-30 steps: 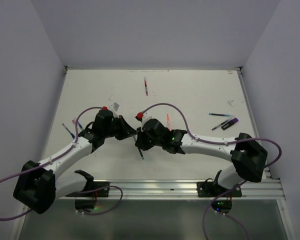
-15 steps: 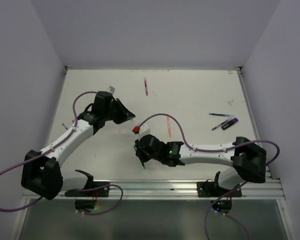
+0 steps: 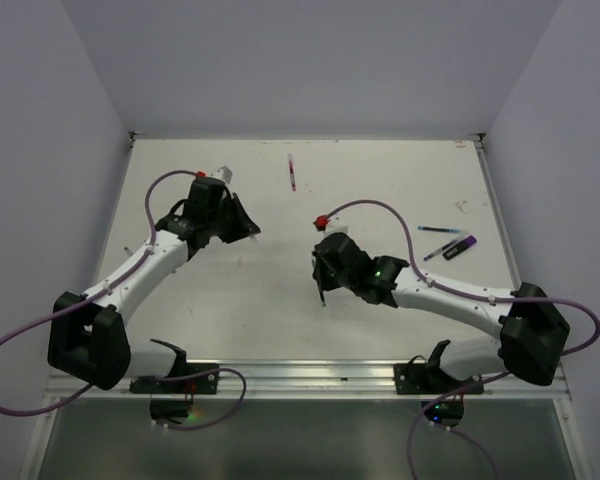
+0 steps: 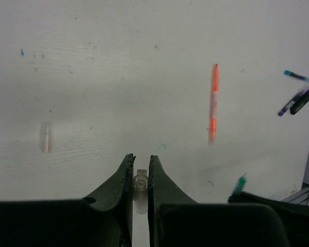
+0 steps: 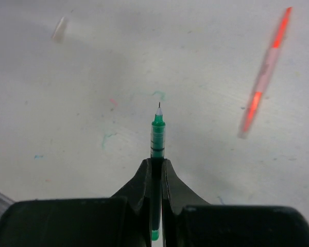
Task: Open the pen caps
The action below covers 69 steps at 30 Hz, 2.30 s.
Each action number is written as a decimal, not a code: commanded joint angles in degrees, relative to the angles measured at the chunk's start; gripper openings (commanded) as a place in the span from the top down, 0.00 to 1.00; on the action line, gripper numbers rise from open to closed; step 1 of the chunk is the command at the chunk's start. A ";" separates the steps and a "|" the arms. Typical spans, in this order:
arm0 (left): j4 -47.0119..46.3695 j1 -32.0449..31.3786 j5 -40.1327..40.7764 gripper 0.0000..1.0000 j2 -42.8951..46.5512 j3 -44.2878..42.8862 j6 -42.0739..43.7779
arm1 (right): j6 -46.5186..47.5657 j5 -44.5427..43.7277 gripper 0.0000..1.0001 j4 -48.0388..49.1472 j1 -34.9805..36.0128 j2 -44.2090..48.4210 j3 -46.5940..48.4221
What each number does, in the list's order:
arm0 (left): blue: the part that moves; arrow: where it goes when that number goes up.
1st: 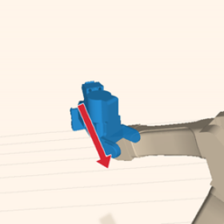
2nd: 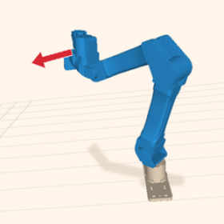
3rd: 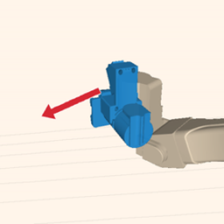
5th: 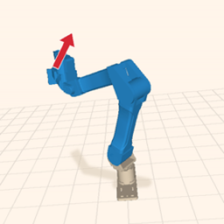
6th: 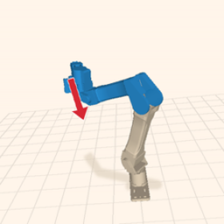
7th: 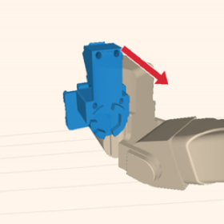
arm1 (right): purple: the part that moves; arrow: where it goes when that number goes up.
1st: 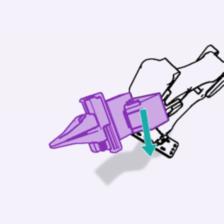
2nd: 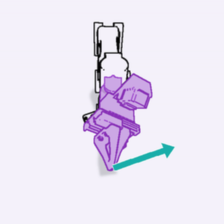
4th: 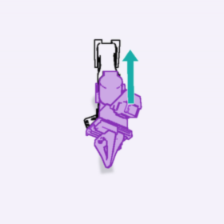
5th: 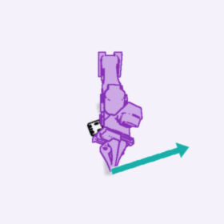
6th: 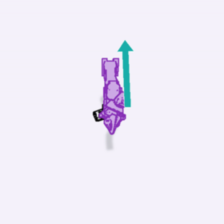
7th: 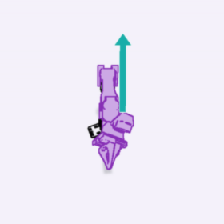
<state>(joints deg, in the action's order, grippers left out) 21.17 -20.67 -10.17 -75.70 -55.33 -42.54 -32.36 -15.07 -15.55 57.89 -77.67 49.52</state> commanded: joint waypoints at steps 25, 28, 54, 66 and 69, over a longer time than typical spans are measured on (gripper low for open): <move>15.83 -5.61 21.95 1.00 -15.44 -8.12 13.89 | 10.47 12.08 1.00 -3.35 -27.83 -9.07 8.31; 16.10 -5.61 21.60 1.00 -17.37 -9.44 14.24 | 10.74 12.52 1.00 -2.47 -28.27 -10.83 8.58; 18.47 -4.30 35.40 1.00 -23.61 -9.97 12.84 | 12.06 14.89 1.00 0.52 -30.38 -16.55 9.81; 15.40 -2.63 34.17 0.99 -26.25 -9.27 14.16 | 12.15 16.48 1.00 1.84 -31.08 -19.98 11.21; 14.60 -2.54 33.47 0.94 -27.39 -9.01 14.42 | 12.23 16.65 1.00 2.02 -31.17 -20.59 11.48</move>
<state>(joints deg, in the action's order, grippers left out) 38.37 -23.57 22.76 -102.19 -64.40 -28.97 -20.91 0.25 -15.57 27.16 -97.93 58.59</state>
